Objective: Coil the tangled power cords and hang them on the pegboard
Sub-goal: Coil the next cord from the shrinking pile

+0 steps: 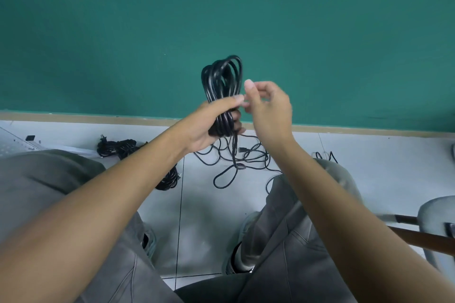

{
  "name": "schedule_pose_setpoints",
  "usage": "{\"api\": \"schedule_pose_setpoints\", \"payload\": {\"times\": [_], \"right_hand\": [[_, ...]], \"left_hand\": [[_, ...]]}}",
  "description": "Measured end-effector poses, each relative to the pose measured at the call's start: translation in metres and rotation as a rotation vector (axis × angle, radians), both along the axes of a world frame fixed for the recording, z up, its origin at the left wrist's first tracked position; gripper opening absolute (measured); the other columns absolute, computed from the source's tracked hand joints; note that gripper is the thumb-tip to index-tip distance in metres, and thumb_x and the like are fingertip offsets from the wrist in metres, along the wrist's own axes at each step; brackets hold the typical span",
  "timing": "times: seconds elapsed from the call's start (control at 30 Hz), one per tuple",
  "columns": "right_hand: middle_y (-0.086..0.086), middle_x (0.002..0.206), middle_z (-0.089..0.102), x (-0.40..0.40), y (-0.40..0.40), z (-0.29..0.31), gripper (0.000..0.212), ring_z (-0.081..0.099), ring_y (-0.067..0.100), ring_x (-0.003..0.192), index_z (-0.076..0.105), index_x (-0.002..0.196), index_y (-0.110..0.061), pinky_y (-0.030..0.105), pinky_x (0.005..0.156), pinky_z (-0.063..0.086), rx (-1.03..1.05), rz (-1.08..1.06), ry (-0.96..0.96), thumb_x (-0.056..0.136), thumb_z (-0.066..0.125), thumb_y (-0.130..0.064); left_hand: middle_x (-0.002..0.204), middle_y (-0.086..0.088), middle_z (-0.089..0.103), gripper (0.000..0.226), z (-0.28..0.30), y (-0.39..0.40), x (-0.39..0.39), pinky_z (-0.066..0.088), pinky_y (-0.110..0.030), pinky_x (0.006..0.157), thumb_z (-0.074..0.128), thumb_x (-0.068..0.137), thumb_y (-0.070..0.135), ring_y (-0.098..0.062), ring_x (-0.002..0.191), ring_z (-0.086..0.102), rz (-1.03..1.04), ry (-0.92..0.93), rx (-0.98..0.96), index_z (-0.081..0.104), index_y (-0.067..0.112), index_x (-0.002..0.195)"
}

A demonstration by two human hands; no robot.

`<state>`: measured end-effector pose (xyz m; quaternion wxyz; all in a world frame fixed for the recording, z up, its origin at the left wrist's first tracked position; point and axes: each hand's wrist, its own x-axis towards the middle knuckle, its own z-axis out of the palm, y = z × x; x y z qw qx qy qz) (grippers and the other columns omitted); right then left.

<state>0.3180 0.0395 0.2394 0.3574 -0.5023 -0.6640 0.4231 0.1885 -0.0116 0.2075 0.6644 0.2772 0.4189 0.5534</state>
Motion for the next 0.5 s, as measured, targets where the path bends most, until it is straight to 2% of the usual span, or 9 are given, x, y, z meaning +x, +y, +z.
{"api": "schedule_pose_setpoints", "payload": {"times": [0.07, 0.13, 0.17, 0.23, 0.33, 0.4, 0.43, 0.5], "right_hand": [[-0.002, 0.088, 0.076, 0.0, -0.014, -0.011, 0.05, 0.073, 0.015, 0.082, 0.073, 0.095, -0.023, 0.047, 0.087, 0.059, -0.167, 0.175, 0.007, 0.103, 0.04, -0.06], [-0.001, 0.095, 0.078, 0.005, -0.028, -0.022, 0.061, 0.074, 0.014, 0.089, 0.073, 0.109, -0.028, 0.038, 0.09, 0.054, -0.283, 0.297, -0.072, 0.104, 0.024, -0.064], [-0.001, 0.096, 0.078, 0.008, -0.034, -0.026, 0.063, 0.074, 0.016, 0.09, 0.072, 0.115, -0.025, 0.036, 0.088, 0.052, -0.323, 0.324, -0.109, 0.104, 0.023, -0.065], [0.001, 0.092, 0.077, 0.014, -0.041, -0.033, 0.059, 0.074, 0.019, 0.086, 0.072, 0.108, -0.016, 0.036, 0.085, 0.053, -0.375, 0.384, -0.165, 0.104, 0.035, -0.062], [0.015, 0.087, 0.069, 0.021, -0.047, -0.034, 0.029, 0.07, 0.012, 0.071, 0.069, 0.098, -0.001, 0.038, 0.08, 0.052, -0.29, 0.536, -0.264, 0.102, 0.061, -0.029], [0.026, 0.089, 0.061, 0.024, -0.041, -0.026, 0.021, 0.063, 0.007, 0.065, 0.065, 0.102, 0.008, 0.032, 0.075, 0.05, -0.176, 0.582, -0.328, 0.098, 0.065, -0.013], [0.024, 0.088, 0.063, 0.024, -0.036, -0.021, 0.017, 0.058, 0.007, 0.063, 0.068, 0.104, 0.005, 0.03, 0.073, 0.048, -0.131, 0.578, -0.336, 0.097, 0.065, -0.01], [0.004, 0.083, 0.072, 0.022, -0.028, -0.006, 0.02, 0.056, 0.009, 0.067, 0.074, 0.111, -0.012, 0.025, 0.075, 0.049, -0.05, 0.546, -0.321, 0.098, 0.061, -0.006]], "left_hand": [[0.067, 0.005, 0.053, 0.021, 0.003, 0.004, -0.004, 0.056, -0.034, 0.077, 0.064, 0.096, 0.035, -0.014, 0.062, 0.057, 0.098, -0.116, 0.006, 0.063, 0.019, 0.084], [0.067, 0.005, 0.052, 0.026, 0.006, 0.006, -0.012, 0.056, -0.03, 0.07, 0.065, 0.099, 0.036, -0.014, 0.06, 0.056, 0.245, -0.199, -0.029, 0.054, 0.018, 0.083], [0.068, 0.004, 0.052, 0.028, 0.007, 0.007, -0.016, 0.055, -0.029, 0.069, 0.067, 0.099, 0.036, -0.014, 0.06, 0.055, 0.331, -0.227, -0.061, 0.053, 0.018, 0.081], [0.068, 0.001, 0.052, 0.03, 0.006, 0.008, -0.024, 0.055, -0.029, 0.068, 0.072, 0.096, 0.035, -0.016, 0.06, 0.055, 0.473, -0.206, -0.123, 0.054, 0.017, 0.08], [0.069, 0.0, 0.053, 0.035, 0.001, 0.009, -0.03, 0.051, -0.029, 0.067, 0.076, 0.091, 0.044, -0.02, 0.068, 0.053, 0.524, 0.088, -0.209, 0.056, 0.017, 0.085], [0.072, 0.005, 0.055, 0.037, -0.003, 0.01, -0.028, 0.047, -0.027, 0.072, 0.074, 0.091, 0.05, -0.014, 0.072, 0.054, 0.486, 0.36, -0.209, 0.057, 0.02, 0.079], [0.072, 0.008, 0.054, 0.037, -0.005, 0.01, -0.024, 0.044, -0.025, 0.071, 0.072, 0.092, 0.051, -0.009, 0.069, 0.053, 0.457, 0.483, -0.182, 0.055, 0.022, 0.076], [0.065, 0.012, 0.045, 0.041, -0.008, 0.01, -0.018, 0.038, -0.022, 0.063, 0.066, 0.097, 0.05, -0.004, 0.059, 0.046, 0.372, 0.614, -0.098, 0.046, 0.026, 0.071]]}}
